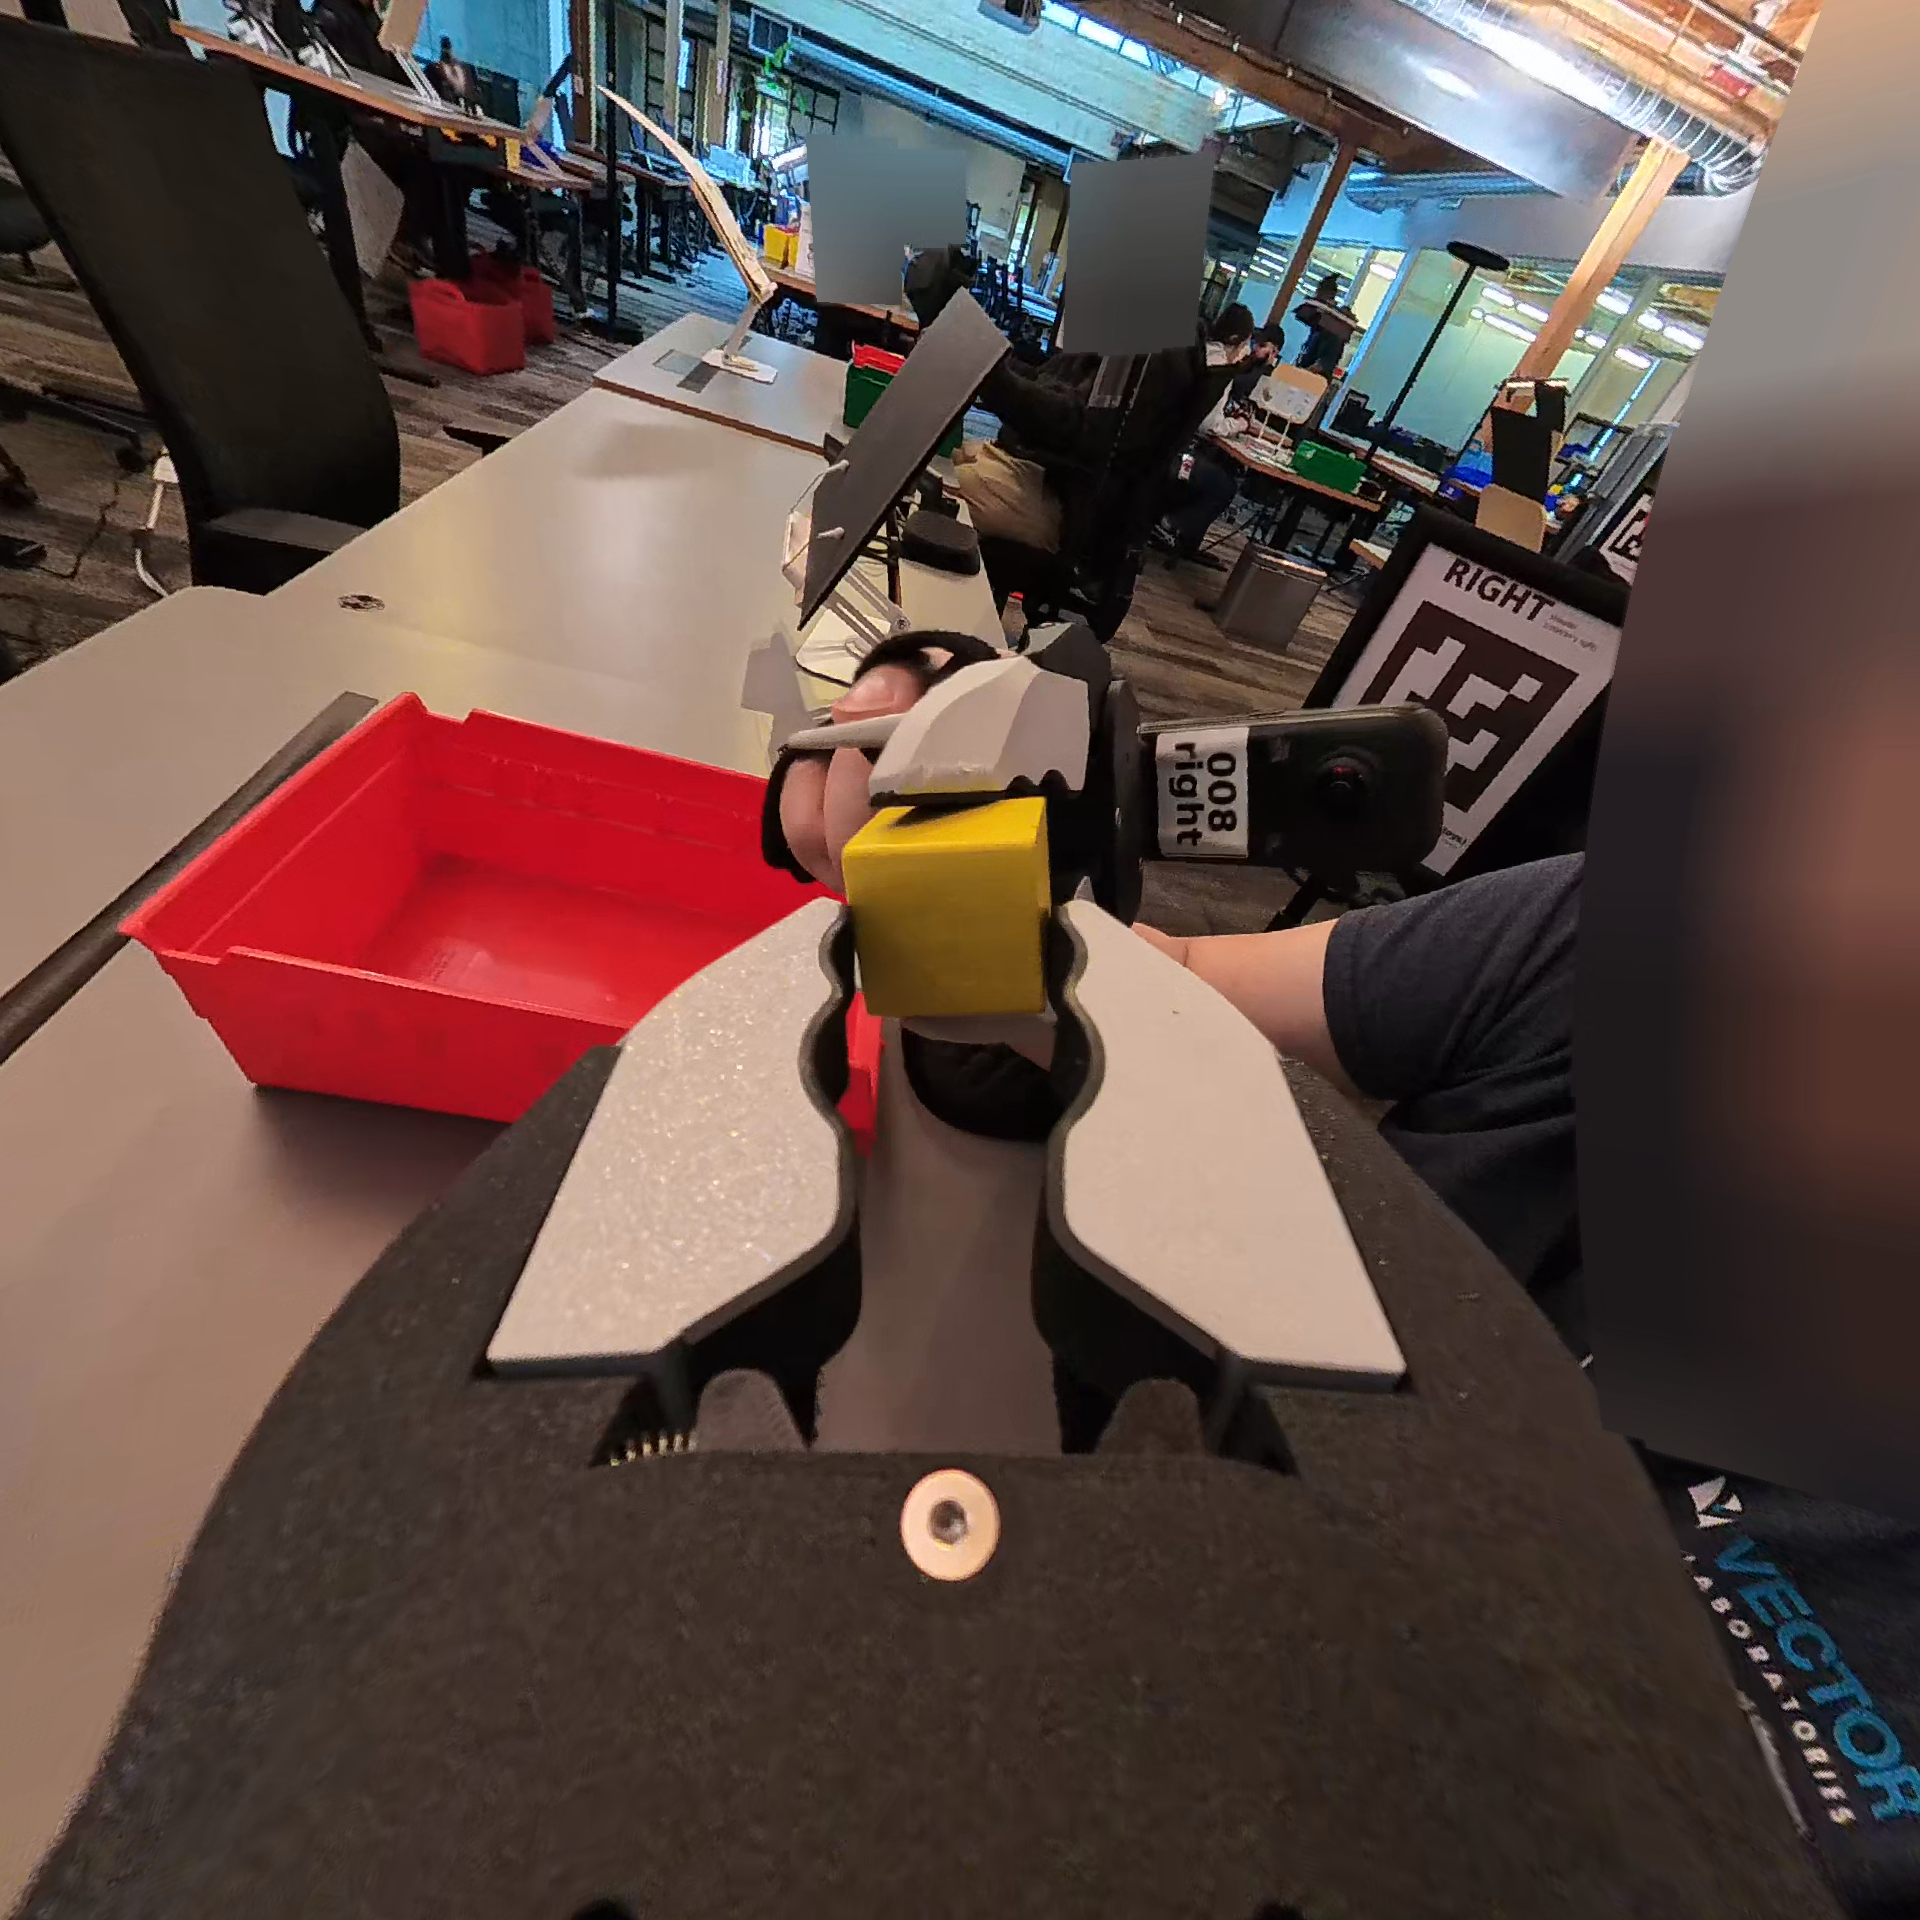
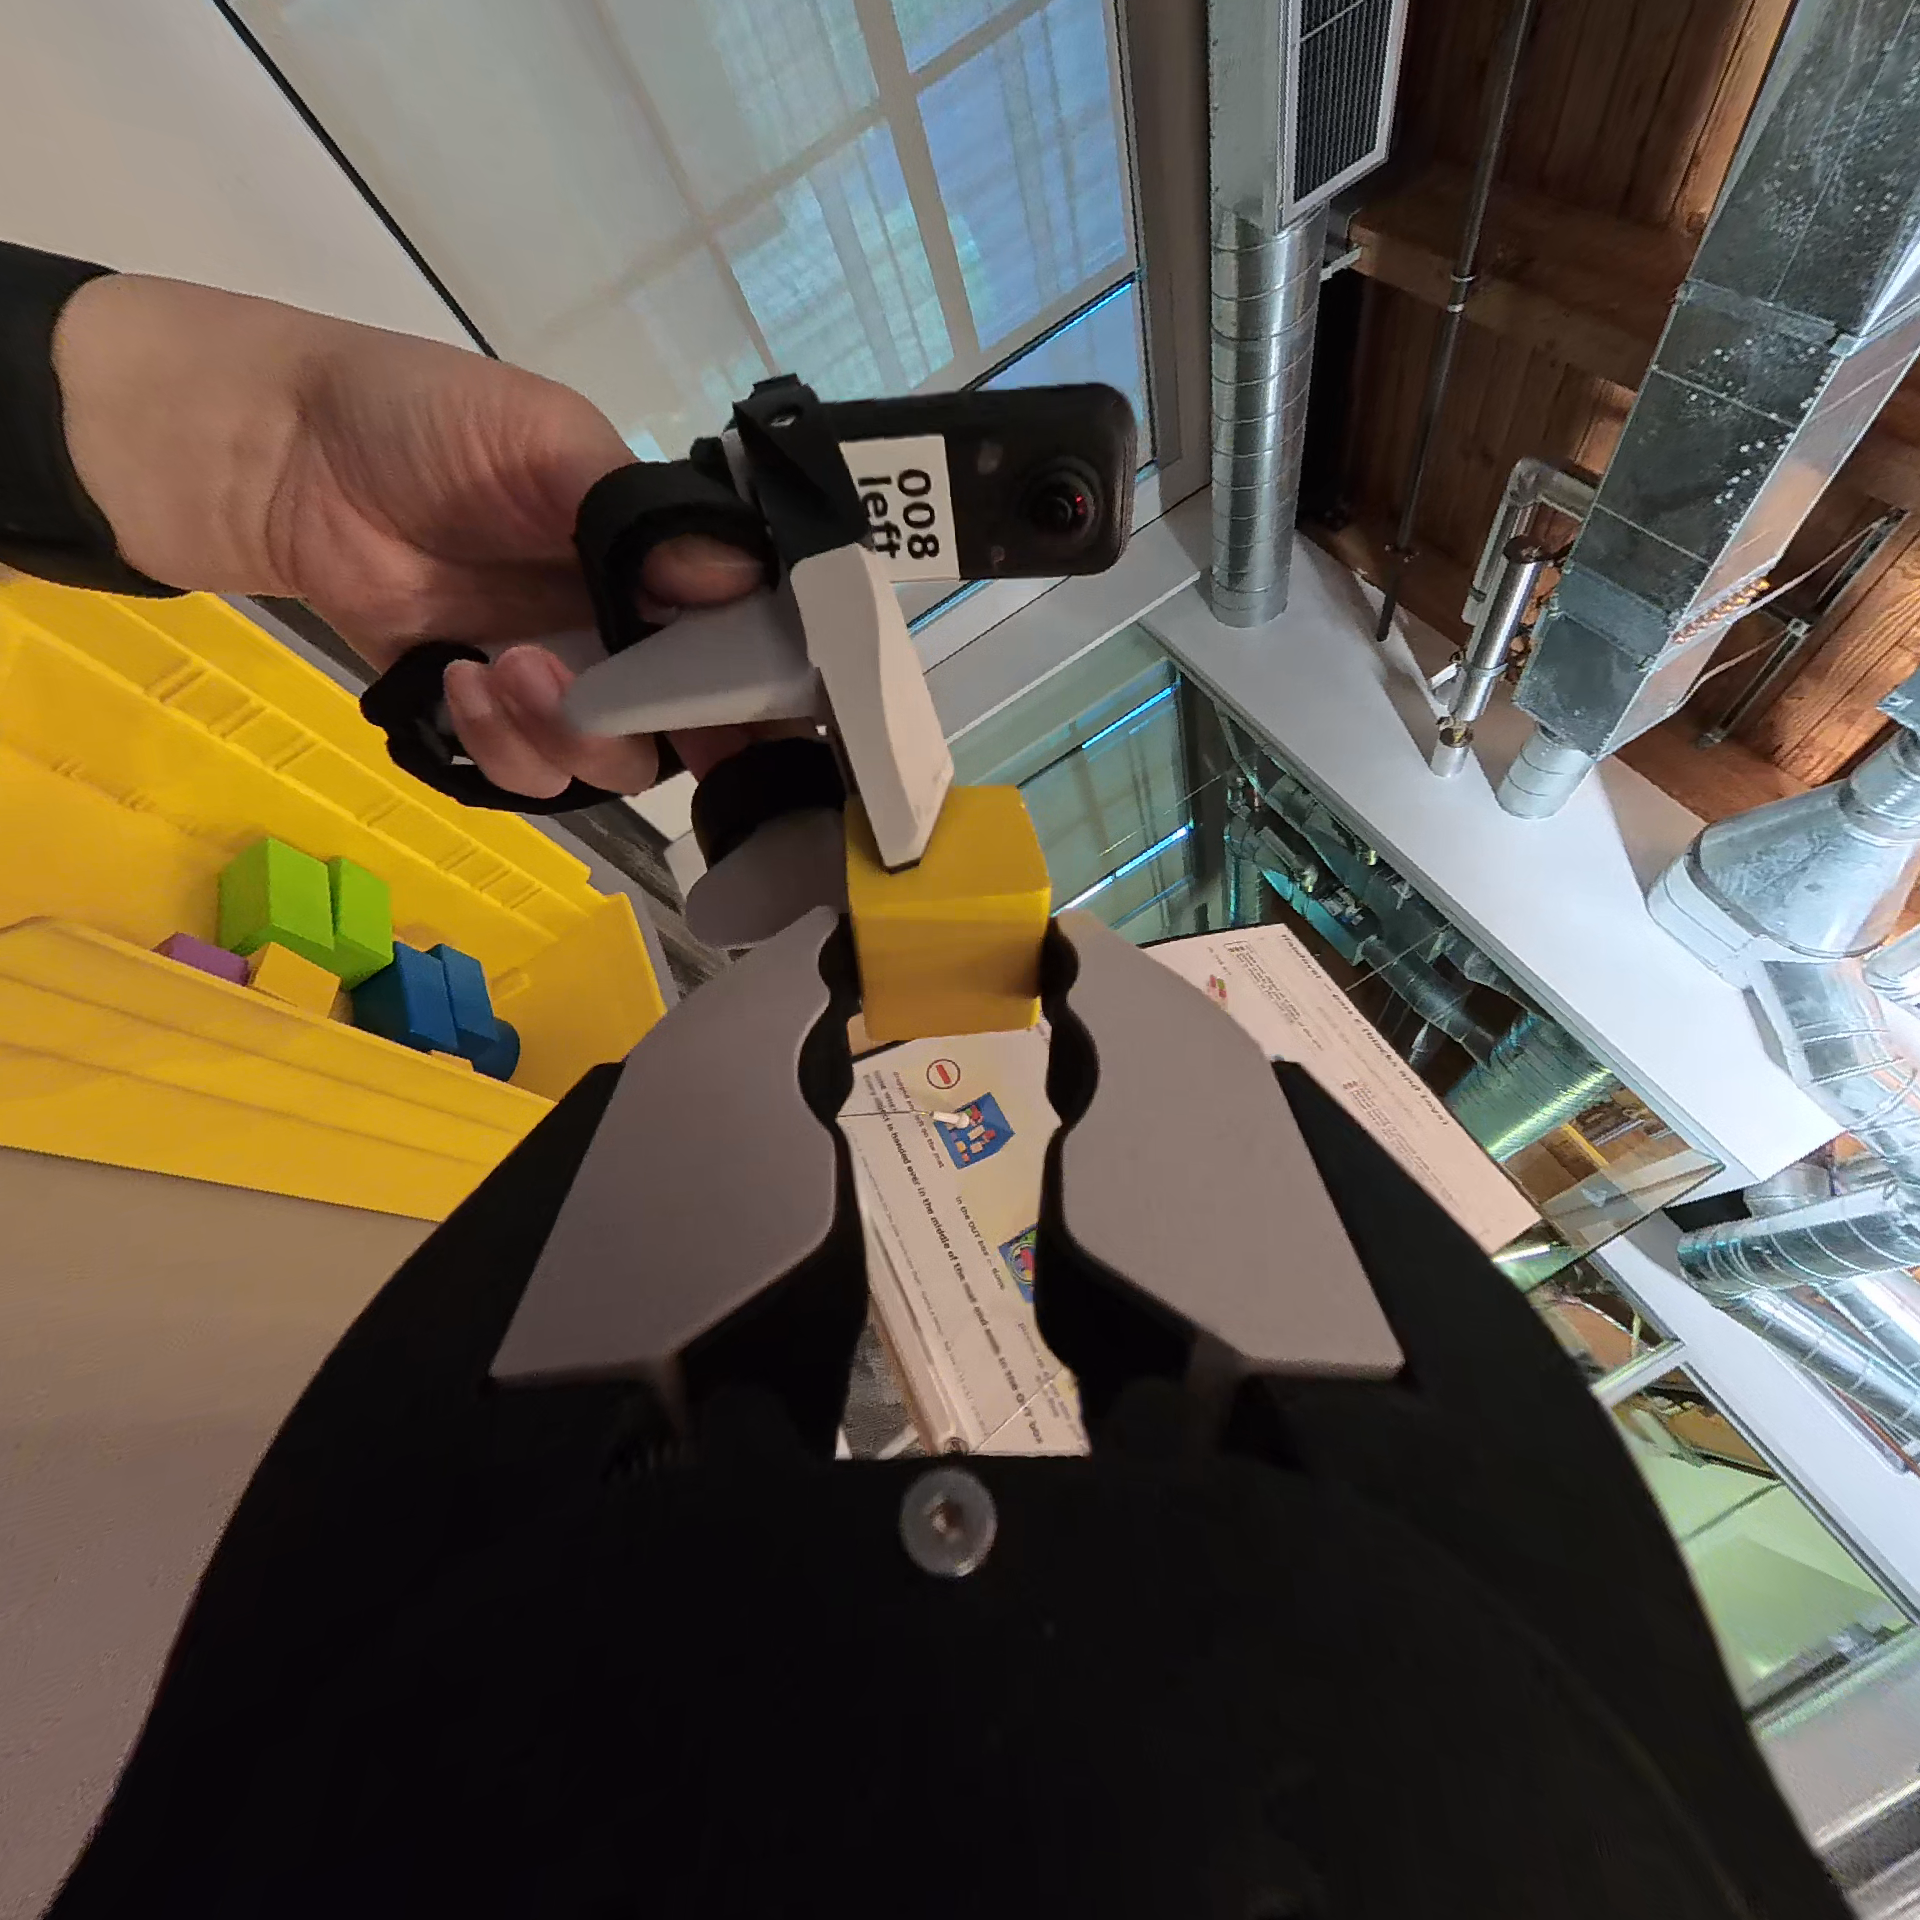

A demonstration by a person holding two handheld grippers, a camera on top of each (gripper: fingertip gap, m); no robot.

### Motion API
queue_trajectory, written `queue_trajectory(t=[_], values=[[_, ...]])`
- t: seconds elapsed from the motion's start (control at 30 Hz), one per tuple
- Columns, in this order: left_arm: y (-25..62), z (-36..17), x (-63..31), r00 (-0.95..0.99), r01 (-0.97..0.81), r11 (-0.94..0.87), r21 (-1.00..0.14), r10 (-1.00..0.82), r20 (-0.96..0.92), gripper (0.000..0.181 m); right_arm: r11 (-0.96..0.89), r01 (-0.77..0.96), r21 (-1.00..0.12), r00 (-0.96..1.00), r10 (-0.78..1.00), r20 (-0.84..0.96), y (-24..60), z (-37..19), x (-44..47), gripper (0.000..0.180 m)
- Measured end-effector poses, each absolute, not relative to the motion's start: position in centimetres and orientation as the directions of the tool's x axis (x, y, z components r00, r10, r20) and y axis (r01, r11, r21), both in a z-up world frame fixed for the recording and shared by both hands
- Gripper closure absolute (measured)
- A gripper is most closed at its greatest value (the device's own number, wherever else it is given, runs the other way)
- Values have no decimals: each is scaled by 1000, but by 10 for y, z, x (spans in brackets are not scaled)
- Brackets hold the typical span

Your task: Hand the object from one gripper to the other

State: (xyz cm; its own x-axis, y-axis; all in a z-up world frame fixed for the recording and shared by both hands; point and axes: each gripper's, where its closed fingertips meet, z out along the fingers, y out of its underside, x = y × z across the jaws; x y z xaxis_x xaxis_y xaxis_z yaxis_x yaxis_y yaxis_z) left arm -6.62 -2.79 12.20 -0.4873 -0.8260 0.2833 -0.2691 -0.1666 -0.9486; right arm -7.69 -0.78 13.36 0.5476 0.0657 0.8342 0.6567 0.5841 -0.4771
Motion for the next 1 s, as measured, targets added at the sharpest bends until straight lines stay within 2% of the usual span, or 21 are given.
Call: queue_trajectory(t=[0.07,0.1,0.13,0.17,0.23,0.27,0.3,0.33,0.4,0.47,0.53,0.6,0.67,0.87,1.0], values=[[-25,120,-66,-483,-285,-203,-937,-814,323,145,569,643,-513,557,113,823,-6,131,-76,145],[-21,119,-65,-466,-292,-224,-930,-815,343,138,556,639,-532,563,133,815,-4,131,-73,145],[-14,118,-63,-433,-298,-237,-924,-830,353,120,530,652,-543,566,137,813,-2,133,-65,145],[-5,116,-63,-393,-299,-237,-925,-852,345,111,475,682,-557,570,133,811,2,136,-49,145],[12,117,-69,-321,-276,-216,-937,-898,302,115,271,722,-637,625,139,768,12,137,10,145],[19,117,-73,-287,-276,-201,-940,-916,280,117,128,694,-708,682,196,704,15,127,44,145],[23,116,-78,-265,-287,-184,-940,-928,263,119,-51,638,-769,753,251,608,17,108,79,145],[25,115,-82,-251,-304,-170,-937,-935,251,119,-258,567,-782,820,259,510,17,82,116,145],[29,111,-89,-216,-340,-148,-929,-949,230,121,-636,389,-666,911,158,381,6,19,186,145],[34,108,-92,-182,-358,-135,-924,-960,211,124,-793,211,-572,956,45,289,3,-28,223,145],[34,106,-93,-175,-378,-129,-917,-963,207,126,-818,29,-574,989,-61,136,16,-59,232,145],[34,101,-94,-162,-407,-130,-904,-964,211,127,-861,-98,-499,980,-172,104,19,-89,243,145],[37,95,-95,-132,-439,-129,-889,-970,206,128,-892,-145,-428,966,-221,133,19,-111,251,145],[42,82,-96,-93,-498,-134,-857,-974,206,130,-876,-246,-415,936,-326,133,24,-132,268,145],[46,79,-95,-77,-514,-146,-845,-974,214,130,-885,-310,-348,925,-366,107,20,-146,271,145]])
